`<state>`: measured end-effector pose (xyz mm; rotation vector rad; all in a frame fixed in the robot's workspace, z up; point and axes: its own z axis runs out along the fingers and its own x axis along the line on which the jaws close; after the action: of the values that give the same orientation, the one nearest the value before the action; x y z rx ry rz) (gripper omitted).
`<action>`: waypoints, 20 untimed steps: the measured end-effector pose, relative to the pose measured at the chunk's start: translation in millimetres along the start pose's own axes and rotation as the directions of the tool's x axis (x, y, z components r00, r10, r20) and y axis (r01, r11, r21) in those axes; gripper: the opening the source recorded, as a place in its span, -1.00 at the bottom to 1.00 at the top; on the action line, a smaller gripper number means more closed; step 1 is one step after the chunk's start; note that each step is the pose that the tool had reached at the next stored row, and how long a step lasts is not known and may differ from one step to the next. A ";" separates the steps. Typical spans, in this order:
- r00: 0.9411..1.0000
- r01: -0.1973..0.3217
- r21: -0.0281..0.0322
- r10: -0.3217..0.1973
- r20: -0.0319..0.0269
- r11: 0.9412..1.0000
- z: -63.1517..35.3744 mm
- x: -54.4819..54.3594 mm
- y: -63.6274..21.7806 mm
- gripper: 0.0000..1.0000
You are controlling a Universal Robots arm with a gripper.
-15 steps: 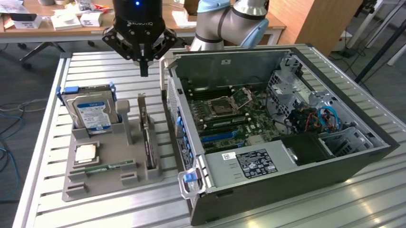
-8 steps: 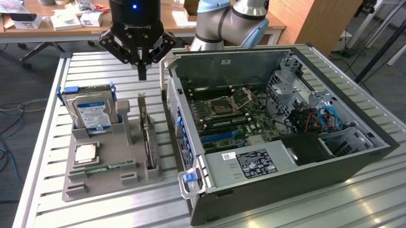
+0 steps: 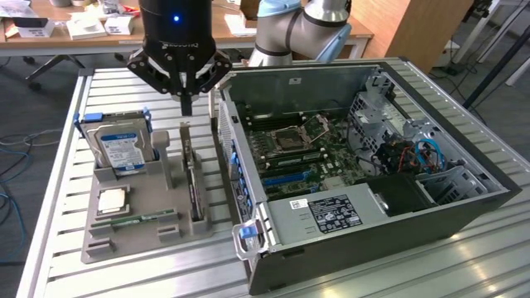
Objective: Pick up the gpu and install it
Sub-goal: 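Reach for the gpu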
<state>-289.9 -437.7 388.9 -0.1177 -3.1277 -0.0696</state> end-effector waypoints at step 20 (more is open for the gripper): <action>1.000 0.000 0.000 0.000 0.000 1.000 0.2 0.9 -24.4 -0.80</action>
<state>-292.7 -461.9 387.7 -0.1177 -3.1278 -0.0697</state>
